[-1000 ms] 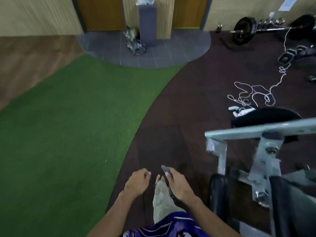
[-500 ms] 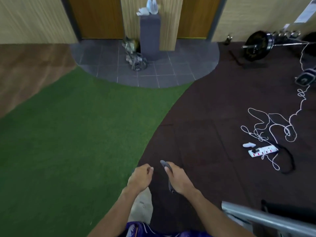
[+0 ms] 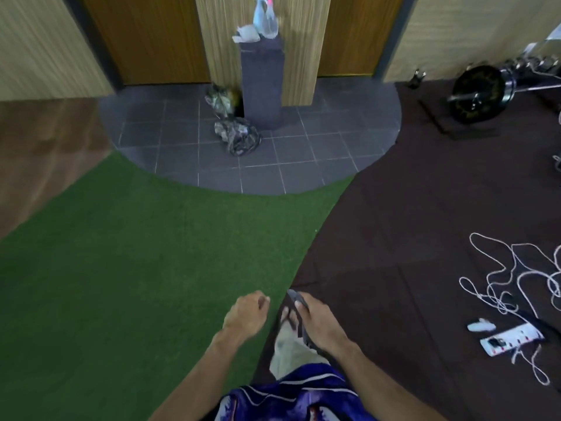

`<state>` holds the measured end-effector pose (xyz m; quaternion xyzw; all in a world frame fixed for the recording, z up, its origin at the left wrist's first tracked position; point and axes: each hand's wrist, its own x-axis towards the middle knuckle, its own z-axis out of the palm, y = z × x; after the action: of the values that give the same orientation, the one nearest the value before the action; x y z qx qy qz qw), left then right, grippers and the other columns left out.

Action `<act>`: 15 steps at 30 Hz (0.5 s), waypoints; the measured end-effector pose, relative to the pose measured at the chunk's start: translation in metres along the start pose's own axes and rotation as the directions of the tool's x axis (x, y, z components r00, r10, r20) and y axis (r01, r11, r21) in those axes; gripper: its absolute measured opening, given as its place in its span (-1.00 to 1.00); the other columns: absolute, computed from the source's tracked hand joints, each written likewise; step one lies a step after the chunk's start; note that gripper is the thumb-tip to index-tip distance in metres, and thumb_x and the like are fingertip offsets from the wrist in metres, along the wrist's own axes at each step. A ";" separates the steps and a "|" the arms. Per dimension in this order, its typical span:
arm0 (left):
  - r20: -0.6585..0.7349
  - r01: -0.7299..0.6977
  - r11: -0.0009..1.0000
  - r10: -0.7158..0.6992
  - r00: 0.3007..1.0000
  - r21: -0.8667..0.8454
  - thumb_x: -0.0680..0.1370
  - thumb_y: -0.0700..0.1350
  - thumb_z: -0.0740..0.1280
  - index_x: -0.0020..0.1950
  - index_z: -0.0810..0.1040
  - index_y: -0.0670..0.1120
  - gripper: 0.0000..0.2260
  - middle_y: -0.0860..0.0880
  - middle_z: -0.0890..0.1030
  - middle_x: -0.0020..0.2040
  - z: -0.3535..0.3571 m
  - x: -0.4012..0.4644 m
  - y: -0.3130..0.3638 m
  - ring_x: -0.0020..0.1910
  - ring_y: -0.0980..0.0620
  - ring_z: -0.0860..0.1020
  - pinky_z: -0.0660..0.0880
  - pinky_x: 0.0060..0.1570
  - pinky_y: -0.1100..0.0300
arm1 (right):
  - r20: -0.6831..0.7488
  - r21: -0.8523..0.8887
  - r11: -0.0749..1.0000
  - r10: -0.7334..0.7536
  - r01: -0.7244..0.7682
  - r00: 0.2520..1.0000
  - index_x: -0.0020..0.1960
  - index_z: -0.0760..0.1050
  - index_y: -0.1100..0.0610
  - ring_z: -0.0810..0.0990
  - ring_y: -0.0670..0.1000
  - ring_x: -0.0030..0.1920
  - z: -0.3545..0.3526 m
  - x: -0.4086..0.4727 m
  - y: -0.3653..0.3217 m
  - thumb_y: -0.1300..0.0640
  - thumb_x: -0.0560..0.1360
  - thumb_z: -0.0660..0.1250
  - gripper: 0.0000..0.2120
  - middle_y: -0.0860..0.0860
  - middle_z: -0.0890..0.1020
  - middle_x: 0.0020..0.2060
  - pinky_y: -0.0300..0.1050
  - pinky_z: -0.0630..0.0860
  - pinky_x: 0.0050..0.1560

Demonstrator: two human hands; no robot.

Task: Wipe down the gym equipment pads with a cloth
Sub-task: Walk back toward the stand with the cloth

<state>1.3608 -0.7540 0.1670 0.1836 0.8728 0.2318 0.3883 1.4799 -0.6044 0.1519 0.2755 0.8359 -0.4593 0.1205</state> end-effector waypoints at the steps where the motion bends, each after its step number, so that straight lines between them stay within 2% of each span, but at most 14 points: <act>1: -0.002 0.003 1.000 -0.003 1.000 0.000 0.68 0.03 0.13 0.04 0.55 -0.12 -0.71 -0.06 0.59 -0.18 -0.013 0.028 0.010 -0.32 0.03 0.49 0.46 -0.25 0.15 | -0.004 -0.015 1.000 0.002 -0.002 1.000 0.41 0.43 0.01 0.61 -0.08 0.05 -0.012 0.030 -0.004 -0.01 0.69 0.08 -0.65 -0.05 0.63 0.13 -0.12 0.52 0.11; 5: -0.016 0.018 1.000 -0.018 1.000 0.000 0.68 0.03 0.13 0.05 0.54 -0.11 -0.72 -0.10 0.62 -0.14 -0.068 0.145 0.061 -0.26 -0.01 0.51 0.44 -0.21 0.15 | 0.024 -0.044 0.999 -0.014 0.015 1.000 0.42 0.41 0.02 0.61 0.03 0.16 -0.067 0.160 -0.019 -0.03 0.69 0.07 -0.64 0.05 0.63 0.20 0.01 0.52 0.19; 9: 0.003 0.050 0.999 -0.050 0.999 0.013 0.68 0.02 0.12 0.08 0.55 -0.13 -0.70 -0.10 0.64 -0.07 -0.123 0.246 0.119 -0.18 -0.03 0.59 0.55 -0.11 0.09 | 0.070 -0.106 0.992 -0.054 0.062 0.996 0.49 0.36 0.02 0.52 0.01 0.33 -0.140 0.269 -0.047 -0.05 0.70 0.04 -0.59 0.00 0.54 0.36 -0.05 0.44 0.32; 12: -0.007 0.058 0.998 -0.058 0.998 -0.011 0.68 0.03 0.13 0.08 0.56 -0.15 -0.69 -0.12 0.66 -0.06 -0.161 0.313 0.158 -0.17 -0.06 0.60 0.55 -0.10 0.08 | 0.064 -0.106 0.994 -0.034 0.040 0.997 0.50 0.34 0.02 0.52 0.05 0.33 -0.192 0.342 -0.070 -0.06 0.69 0.04 -0.58 0.04 0.55 0.36 -0.01 0.47 0.28; 15: -0.015 0.057 0.998 -0.057 0.998 -0.023 0.68 0.02 0.14 0.10 0.57 -0.15 -0.70 -0.09 0.64 -0.10 -0.200 0.380 0.193 -0.20 -0.04 0.58 0.50 -0.15 0.11 | 0.063 -0.110 0.993 -0.033 0.040 0.997 0.50 0.35 0.04 0.52 0.04 0.34 -0.232 0.414 -0.089 -0.02 0.70 0.06 -0.59 0.01 0.54 0.36 -0.10 0.46 0.27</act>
<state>0.9952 -0.4573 0.1658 0.1523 0.8782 0.2318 0.3897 1.1022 -0.3041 0.1537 0.2389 0.8610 -0.4223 0.1528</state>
